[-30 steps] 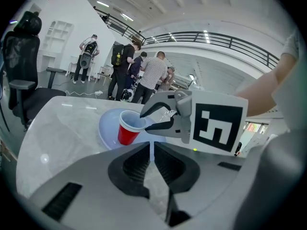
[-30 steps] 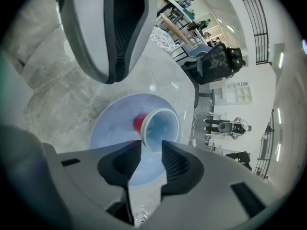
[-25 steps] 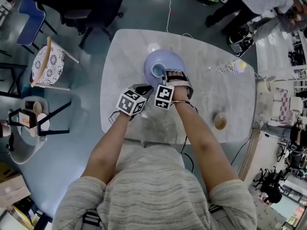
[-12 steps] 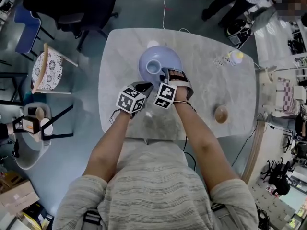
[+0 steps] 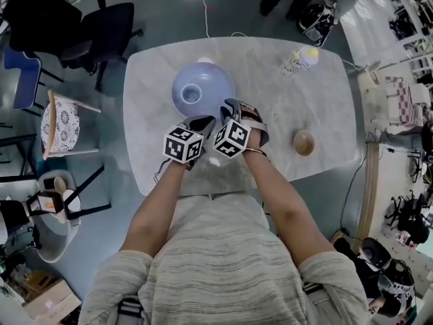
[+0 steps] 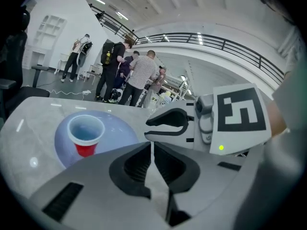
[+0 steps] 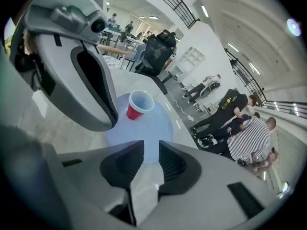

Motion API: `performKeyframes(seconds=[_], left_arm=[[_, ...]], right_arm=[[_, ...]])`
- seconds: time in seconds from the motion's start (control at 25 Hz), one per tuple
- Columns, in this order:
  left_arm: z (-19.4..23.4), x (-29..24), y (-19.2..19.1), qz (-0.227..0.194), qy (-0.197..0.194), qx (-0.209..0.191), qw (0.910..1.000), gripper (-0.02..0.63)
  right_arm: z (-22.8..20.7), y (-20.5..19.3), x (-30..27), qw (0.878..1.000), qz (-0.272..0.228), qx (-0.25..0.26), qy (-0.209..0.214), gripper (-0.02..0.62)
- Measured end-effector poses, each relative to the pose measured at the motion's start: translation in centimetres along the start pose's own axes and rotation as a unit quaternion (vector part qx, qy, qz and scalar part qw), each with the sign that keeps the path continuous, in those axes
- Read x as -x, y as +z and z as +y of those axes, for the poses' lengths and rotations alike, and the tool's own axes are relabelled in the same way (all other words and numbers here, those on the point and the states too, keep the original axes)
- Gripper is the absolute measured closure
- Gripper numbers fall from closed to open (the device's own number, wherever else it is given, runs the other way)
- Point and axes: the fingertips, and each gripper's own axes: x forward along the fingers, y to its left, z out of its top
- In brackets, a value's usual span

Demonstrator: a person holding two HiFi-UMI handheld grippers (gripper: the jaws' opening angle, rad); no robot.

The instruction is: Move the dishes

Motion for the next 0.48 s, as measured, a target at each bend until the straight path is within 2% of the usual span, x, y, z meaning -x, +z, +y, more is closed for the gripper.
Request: performKeyframes(seconds=[0.24, 0.48], left_arm=[[-4.7, -4.6, -0.2, 0.023, -0.051, -0.032, 0.9979, 0.583], [-10.8, -10.1, -0.2, 0.054, -0.11, -0.058, 0.9908, 0.583]], right_arm=[[-1.4, -6.2, 2.5, 0.997, 0.022, -0.066, -0.037, 0.561], [-2.9, -14.8, 5.9, 0.989, 0.067, -0.115, -0.064, 0.571]])
